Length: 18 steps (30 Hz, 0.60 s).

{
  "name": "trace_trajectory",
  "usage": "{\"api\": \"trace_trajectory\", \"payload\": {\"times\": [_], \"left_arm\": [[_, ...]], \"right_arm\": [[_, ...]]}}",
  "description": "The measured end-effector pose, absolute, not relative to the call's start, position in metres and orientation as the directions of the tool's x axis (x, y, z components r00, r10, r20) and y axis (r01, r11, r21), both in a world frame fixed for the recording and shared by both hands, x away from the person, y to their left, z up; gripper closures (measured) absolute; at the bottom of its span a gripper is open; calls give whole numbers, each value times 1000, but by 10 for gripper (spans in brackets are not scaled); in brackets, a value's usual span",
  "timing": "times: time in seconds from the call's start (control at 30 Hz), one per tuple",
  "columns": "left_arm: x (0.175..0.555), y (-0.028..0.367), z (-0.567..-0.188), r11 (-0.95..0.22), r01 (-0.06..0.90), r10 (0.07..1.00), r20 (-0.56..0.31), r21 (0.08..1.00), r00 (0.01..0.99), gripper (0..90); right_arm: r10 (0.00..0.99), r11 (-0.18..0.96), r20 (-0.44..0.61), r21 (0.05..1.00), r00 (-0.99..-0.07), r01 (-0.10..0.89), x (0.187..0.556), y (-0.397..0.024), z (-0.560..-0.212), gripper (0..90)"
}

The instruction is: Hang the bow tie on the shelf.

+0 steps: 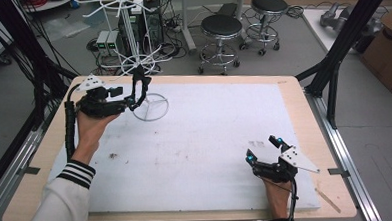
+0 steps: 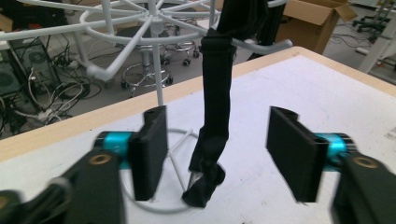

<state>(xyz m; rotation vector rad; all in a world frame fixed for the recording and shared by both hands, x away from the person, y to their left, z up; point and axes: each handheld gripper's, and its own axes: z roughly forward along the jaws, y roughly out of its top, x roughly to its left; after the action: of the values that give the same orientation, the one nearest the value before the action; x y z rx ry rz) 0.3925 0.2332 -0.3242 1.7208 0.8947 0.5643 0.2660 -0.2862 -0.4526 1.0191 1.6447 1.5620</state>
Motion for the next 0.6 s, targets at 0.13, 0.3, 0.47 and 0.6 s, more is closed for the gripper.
{"api": "trace_trajectory", "payload": {"times": [0.13, 0.3, 0.47, 0.6], "left_arm": [[384, 241, -328, -165, 276, 793, -39, 947, 608, 161], [368, 255, -334, -147, 235, 786, -31, 961, 618, 135], [351, 263, -341, -139, 206, 787, -18, 969, 617, 105], [334, 271, -353, -137, 177, 788, -2, 975, 616, 88]], "right_arm": [[869, -4, 53, 995, -493, 101, 266, -286, -453, 32], [868, -2, 50, 995, -494, 97, 266, -286, -453, 32], [868, 1, 46, 995, -495, 96, 266, -286, -453, 32], [868, -2, 51, 995, -494, 98, 265, -286, -453, 32]]}}
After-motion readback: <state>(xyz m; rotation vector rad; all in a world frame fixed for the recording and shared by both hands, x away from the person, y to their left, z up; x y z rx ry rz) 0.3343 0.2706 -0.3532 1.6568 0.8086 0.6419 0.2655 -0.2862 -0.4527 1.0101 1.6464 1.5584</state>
